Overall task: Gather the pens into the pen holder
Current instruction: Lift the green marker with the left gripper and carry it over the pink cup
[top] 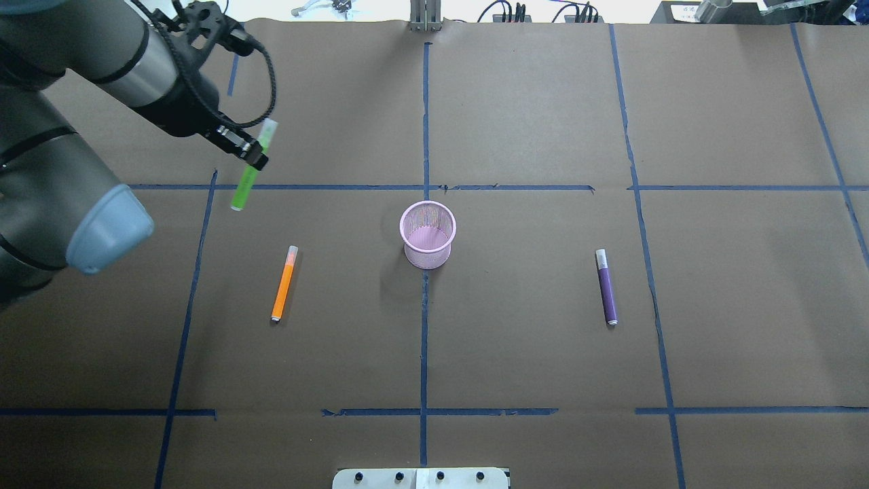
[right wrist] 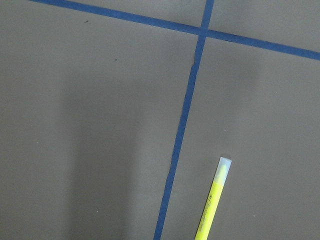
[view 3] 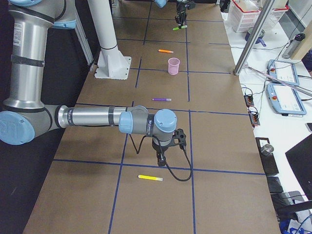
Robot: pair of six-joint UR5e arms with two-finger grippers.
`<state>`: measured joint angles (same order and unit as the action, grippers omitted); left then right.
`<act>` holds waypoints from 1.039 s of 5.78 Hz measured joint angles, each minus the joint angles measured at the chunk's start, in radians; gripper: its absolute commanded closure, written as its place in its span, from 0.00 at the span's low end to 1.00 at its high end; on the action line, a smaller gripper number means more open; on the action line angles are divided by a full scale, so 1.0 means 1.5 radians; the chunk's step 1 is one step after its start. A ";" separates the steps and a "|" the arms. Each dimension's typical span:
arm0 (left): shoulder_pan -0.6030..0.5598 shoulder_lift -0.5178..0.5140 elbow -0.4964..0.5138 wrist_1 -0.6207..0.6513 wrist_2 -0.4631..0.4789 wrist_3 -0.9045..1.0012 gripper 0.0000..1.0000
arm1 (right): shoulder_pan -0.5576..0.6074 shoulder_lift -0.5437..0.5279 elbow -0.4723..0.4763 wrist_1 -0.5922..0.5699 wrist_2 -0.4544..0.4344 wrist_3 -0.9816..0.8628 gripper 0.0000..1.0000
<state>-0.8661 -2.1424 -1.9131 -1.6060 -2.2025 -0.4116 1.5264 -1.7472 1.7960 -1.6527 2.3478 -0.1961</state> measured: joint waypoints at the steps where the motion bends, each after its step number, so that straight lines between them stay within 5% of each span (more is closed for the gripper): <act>1: 0.055 -0.030 -0.014 -0.053 0.093 -0.018 1.00 | -0.001 0.000 -0.001 0.005 0.000 0.000 0.00; 4: 0.287 -0.039 0.040 -0.304 0.561 -0.090 0.99 | -0.005 0.000 -0.004 0.007 0.000 0.000 0.00; 5: 0.332 -0.044 0.092 -0.373 0.671 -0.111 0.97 | -0.006 0.000 -0.006 0.007 0.000 0.000 0.00; 6: 0.346 -0.047 0.131 -0.416 0.712 -0.121 0.92 | -0.007 0.000 -0.009 0.007 0.000 -0.001 0.00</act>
<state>-0.3471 -2.2133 -1.7159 -2.2303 -1.1345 -0.5936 1.5156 -1.7472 1.7829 -1.6421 2.3484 -0.1975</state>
